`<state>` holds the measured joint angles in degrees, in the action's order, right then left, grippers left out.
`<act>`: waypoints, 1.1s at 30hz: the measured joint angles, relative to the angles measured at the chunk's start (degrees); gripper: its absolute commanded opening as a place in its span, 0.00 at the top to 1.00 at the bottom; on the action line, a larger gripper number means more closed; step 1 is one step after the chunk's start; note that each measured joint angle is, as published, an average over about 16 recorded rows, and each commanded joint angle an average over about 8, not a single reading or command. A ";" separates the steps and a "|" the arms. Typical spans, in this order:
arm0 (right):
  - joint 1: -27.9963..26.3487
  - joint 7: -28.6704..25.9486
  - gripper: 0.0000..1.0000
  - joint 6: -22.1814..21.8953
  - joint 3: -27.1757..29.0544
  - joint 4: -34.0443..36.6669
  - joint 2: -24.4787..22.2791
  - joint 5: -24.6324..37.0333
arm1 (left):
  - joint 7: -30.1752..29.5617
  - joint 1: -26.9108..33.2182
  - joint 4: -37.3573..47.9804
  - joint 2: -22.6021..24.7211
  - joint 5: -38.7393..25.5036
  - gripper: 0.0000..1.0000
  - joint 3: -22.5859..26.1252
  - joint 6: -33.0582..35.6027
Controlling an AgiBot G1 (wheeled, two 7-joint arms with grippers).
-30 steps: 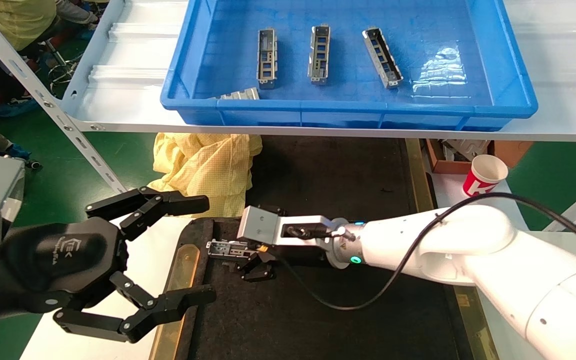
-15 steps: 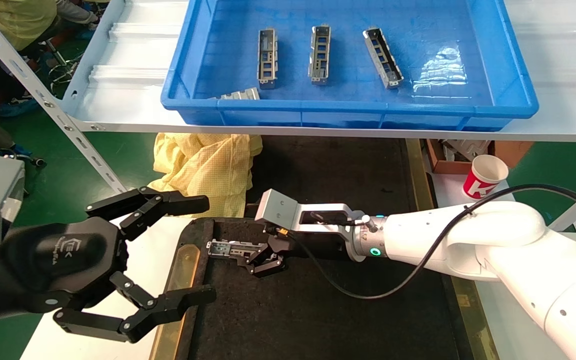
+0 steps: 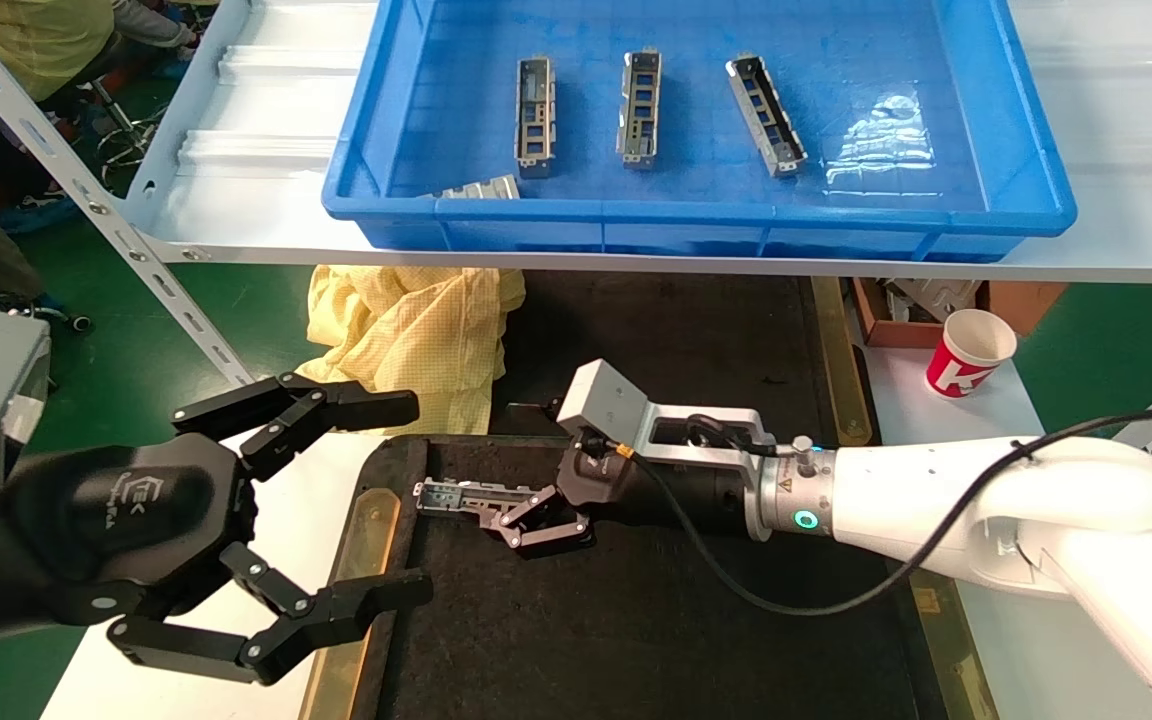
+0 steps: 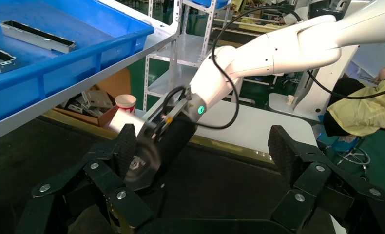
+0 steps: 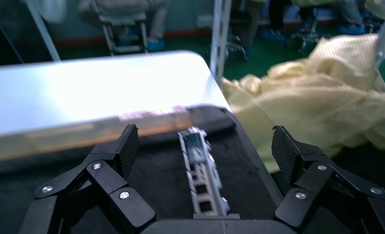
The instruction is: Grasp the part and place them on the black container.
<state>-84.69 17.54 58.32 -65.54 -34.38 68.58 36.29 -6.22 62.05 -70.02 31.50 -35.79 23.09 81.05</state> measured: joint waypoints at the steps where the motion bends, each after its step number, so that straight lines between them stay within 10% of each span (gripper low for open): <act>1: 0.47 -0.57 0.00 0.55 1.00 -0.79 -0.68 0.11 | 0.00 0.00 0.00 0.00 0.00 0.00 0.00 0.00; 33: 15.46 -18.91 0.00 18.30 33.11 -26.21 -22.44 3.73 | 0.00 0.00 0.00 0.00 0.00 0.00 0.00 0.00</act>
<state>-69.23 -1.38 76.62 -32.43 -60.59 46.14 40.01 -6.22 62.05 -70.02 31.50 -35.79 23.09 81.05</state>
